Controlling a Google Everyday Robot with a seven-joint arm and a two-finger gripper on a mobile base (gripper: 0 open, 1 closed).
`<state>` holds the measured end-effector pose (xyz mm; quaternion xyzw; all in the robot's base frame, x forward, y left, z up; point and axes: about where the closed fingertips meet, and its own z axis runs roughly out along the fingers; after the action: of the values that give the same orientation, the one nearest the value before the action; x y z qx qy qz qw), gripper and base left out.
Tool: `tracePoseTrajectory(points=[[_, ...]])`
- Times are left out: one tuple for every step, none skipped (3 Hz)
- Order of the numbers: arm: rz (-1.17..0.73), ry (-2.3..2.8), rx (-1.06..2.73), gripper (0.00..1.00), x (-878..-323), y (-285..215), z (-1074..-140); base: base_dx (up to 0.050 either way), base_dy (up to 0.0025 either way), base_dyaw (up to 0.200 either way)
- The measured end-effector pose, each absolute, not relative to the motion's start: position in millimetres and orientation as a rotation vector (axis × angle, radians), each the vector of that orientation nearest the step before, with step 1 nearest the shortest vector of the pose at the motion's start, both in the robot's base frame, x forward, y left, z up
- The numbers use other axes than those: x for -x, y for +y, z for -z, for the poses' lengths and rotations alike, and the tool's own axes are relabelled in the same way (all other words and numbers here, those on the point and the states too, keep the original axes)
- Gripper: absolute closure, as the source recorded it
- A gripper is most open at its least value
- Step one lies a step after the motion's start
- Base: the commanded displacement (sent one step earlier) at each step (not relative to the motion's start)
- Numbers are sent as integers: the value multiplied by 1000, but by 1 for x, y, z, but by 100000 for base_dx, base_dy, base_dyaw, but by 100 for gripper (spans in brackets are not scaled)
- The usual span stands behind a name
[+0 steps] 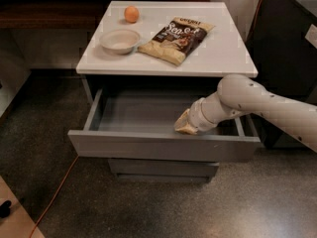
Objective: Open top drawer
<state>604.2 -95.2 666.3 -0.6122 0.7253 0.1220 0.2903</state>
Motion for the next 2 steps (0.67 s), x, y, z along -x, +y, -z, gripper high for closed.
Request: tracePoseTrajectory(points=[[-348, 1964, 1626, 100, -587, -97, -665, 0, 0, 0], [-358, 1981, 1611, 100, -576, -97, -665, 0, 0, 0]])
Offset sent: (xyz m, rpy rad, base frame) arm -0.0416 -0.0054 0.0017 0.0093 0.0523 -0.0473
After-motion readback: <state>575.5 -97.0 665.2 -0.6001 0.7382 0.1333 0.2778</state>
